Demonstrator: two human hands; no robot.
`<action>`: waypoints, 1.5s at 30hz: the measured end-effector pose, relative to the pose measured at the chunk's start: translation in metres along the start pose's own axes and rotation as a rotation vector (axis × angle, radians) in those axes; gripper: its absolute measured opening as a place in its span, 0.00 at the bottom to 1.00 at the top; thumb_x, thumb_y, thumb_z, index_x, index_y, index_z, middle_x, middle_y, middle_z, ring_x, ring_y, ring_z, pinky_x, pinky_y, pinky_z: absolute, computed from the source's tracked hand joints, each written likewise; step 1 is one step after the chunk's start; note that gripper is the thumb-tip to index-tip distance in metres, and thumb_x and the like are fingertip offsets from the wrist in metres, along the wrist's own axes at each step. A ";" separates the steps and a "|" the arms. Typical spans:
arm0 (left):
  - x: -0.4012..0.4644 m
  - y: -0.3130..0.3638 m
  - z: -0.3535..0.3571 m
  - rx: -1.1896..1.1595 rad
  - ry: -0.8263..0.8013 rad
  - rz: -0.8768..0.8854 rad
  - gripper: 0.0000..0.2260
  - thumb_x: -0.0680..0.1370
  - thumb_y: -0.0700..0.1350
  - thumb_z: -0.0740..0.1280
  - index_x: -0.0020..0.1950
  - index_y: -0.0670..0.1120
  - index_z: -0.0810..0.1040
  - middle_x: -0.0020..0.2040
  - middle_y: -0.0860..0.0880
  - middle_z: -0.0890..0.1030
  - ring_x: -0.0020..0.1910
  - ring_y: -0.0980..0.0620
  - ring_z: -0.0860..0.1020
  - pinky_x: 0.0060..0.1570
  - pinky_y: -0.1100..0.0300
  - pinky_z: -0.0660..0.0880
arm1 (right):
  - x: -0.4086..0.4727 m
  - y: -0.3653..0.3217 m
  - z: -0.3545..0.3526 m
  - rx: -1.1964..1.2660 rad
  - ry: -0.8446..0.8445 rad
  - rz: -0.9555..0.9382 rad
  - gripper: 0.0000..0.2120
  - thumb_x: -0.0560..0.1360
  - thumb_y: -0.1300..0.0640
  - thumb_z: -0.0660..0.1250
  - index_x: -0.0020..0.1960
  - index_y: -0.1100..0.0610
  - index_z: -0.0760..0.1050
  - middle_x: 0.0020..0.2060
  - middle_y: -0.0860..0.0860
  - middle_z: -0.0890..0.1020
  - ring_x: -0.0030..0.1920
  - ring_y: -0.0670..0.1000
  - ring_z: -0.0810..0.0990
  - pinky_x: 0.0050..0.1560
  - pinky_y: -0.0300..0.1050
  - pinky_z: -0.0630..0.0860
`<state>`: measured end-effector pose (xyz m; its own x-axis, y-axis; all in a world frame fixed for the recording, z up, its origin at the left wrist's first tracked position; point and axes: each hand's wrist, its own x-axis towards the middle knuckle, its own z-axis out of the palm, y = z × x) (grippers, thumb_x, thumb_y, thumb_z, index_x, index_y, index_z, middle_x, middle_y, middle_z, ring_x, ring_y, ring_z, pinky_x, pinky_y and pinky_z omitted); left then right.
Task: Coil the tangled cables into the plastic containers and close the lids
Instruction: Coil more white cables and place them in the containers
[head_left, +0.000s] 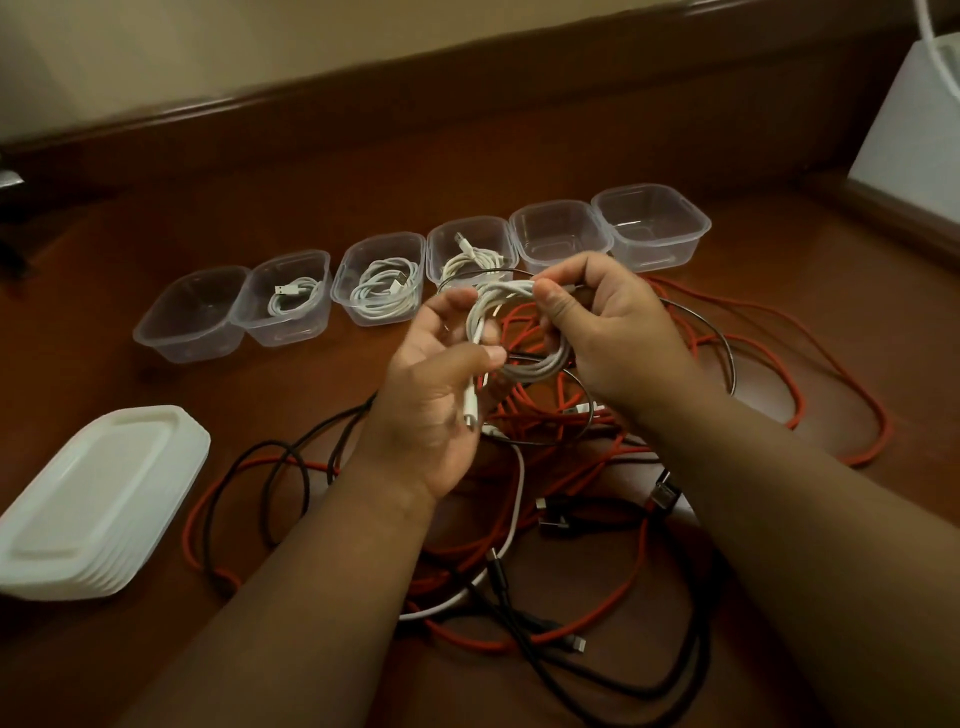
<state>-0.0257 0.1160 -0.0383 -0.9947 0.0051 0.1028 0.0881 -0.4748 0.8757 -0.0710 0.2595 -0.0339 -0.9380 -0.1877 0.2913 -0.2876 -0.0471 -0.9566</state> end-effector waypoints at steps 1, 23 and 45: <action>0.001 0.001 -0.001 0.112 0.023 0.044 0.21 0.69 0.30 0.65 0.58 0.47 0.73 0.42 0.49 0.80 0.42 0.53 0.79 0.44 0.57 0.75 | 0.002 -0.001 -0.002 0.050 0.022 0.040 0.03 0.80 0.59 0.64 0.48 0.54 0.75 0.33 0.52 0.78 0.33 0.49 0.76 0.38 0.50 0.76; 0.004 -0.011 0.000 0.233 0.348 0.010 0.08 0.75 0.37 0.71 0.53 0.42 0.82 0.51 0.42 0.86 0.52 0.48 0.84 0.51 0.59 0.79 | 0.002 0.005 0.004 0.378 -0.055 0.187 0.05 0.83 0.60 0.58 0.50 0.57 0.72 0.31 0.51 0.76 0.35 0.50 0.74 0.43 0.44 0.75; -0.001 -0.003 0.000 0.045 0.086 0.097 0.10 0.70 0.39 0.71 0.50 0.42 0.77 0.48 0.42 0.85 0.51 0.39 0.83 0.48 0.57 0.81 | 0.007 0.008 0.000 0.544 -0.225 0.554 0.13 0.83 0.51 0.57 0.56 0.57 0.77 0.31 0.47 0.70 0.28 0.44 0.66 0.27 0.37 0.59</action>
<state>-0.0251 0.1174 -0.0409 -0.9822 -0.1150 0.1488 0.1842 -0.4298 0.8839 -0.0796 0.2577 -0.0399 -0.8388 -0.5137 -0.1803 0.3965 -0.3495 -0.8489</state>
